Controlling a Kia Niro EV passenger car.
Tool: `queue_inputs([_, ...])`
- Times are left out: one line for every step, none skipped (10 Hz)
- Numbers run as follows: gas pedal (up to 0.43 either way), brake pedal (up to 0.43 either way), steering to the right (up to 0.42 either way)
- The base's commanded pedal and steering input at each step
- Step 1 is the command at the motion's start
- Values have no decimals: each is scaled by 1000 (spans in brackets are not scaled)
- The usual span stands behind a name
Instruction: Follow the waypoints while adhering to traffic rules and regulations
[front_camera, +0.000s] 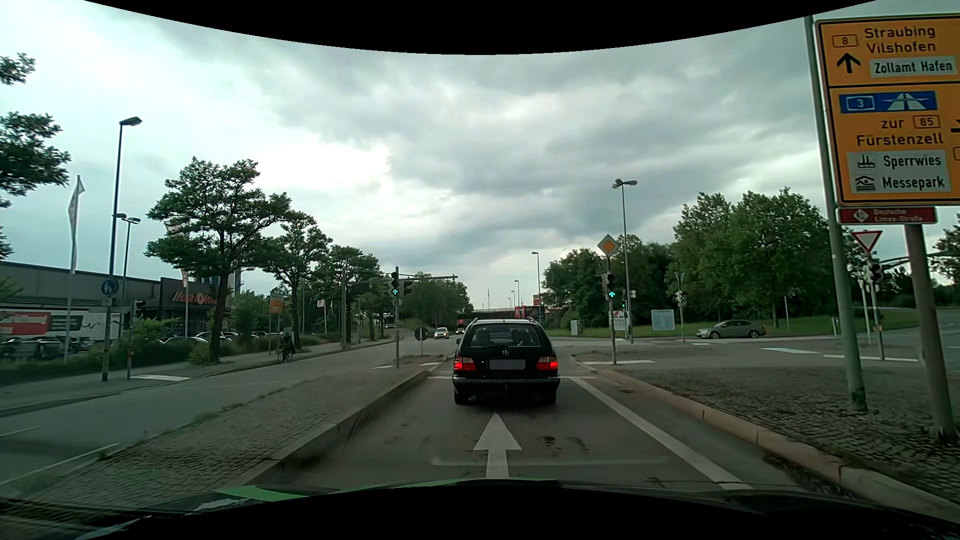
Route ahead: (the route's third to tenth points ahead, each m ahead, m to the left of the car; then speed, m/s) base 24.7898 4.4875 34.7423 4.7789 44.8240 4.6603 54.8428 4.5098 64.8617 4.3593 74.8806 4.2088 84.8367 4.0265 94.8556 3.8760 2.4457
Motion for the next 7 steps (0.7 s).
queue_inputs([358, 0, -4])
queue_inputs([358, 0, -4])
queue_inputs([358, 0, -4])
queue_inputs([358, 0, -4])
queue_inputs([358, 0, -4])
queue_inputs([358, 0, -4])
queue_inputs([358, 0, -4])
